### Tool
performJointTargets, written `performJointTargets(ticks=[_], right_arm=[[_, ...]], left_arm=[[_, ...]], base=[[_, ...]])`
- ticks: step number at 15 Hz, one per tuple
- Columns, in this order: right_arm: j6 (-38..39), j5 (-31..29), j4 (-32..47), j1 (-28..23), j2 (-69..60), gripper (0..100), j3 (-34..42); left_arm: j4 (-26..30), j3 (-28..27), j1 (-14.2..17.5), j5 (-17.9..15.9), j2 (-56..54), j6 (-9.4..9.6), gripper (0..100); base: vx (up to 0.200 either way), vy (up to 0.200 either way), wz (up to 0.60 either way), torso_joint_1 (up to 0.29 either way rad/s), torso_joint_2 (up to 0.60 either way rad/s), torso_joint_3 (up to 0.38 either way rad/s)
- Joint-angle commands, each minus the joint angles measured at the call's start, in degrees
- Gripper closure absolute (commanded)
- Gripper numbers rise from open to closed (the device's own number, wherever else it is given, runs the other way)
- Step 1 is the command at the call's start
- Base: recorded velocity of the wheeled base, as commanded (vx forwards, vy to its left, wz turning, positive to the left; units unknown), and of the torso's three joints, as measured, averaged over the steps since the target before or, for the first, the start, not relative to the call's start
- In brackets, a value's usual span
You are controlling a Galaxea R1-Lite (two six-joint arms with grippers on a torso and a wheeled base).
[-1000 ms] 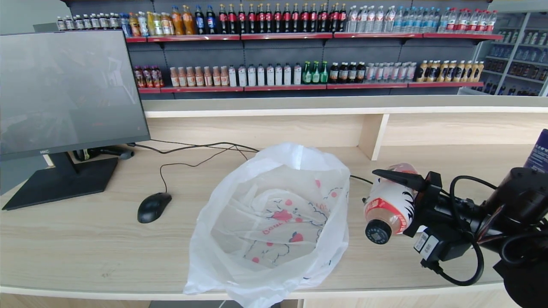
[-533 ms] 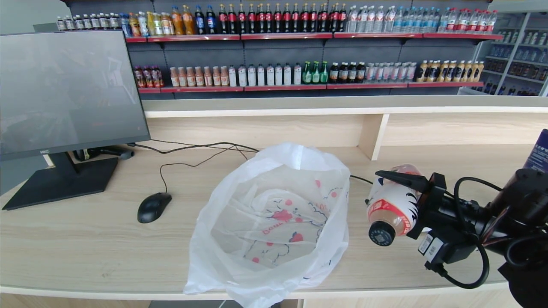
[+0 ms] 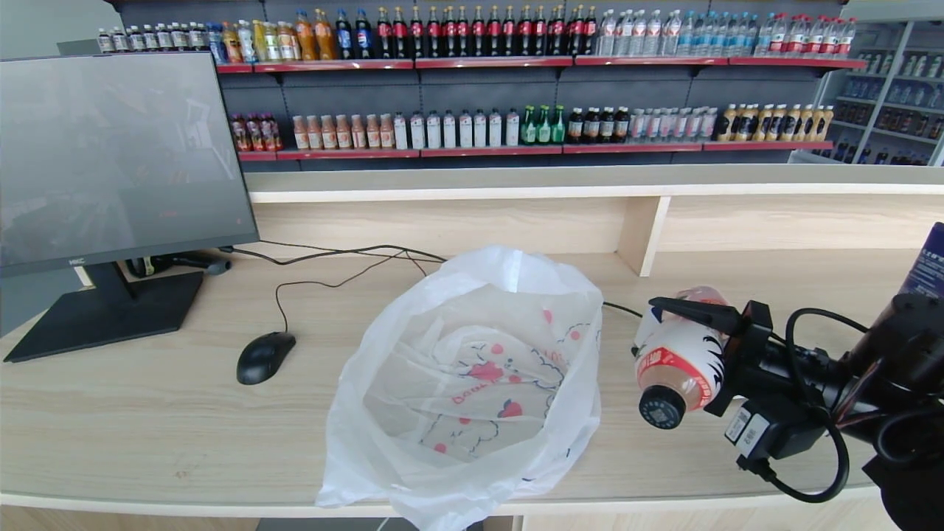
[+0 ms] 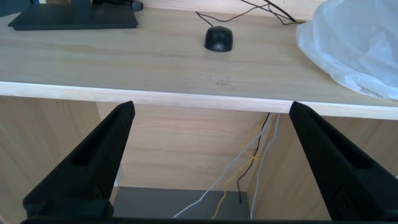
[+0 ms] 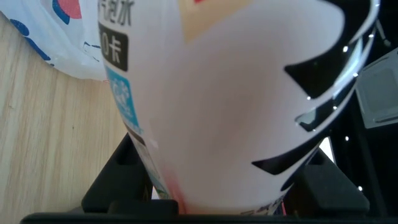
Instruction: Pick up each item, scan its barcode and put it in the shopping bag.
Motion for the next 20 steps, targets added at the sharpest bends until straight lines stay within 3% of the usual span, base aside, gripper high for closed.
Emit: performJointTargets(ticks=[1,13,20], right_arm=[[0.0,0.0,-0.08,-0.03,-0.11,100,-0.38],[1.15,0.0,-0.08,-1.52,-1.08,100,-0.82],[15.12,-0.44,-0.08,-2.49,-8.11,100,-4.42]], left_arm=[[-0.01,0.01,0.0,0.0,-0.02,-0.01,0],[-0.01,0.01,0.0,0.0,-0.02,-0.01,0],[-0.01,0.01,0.0,0.0,-0.02,-0.01,0]], base=[[0.0,0.0,0.0,0.0,0.0,0.0],[0.0,0.0,0.0,0.0,0.0,0.0],[0.0,0.0,0.0,0.0,0.0,0.0]])
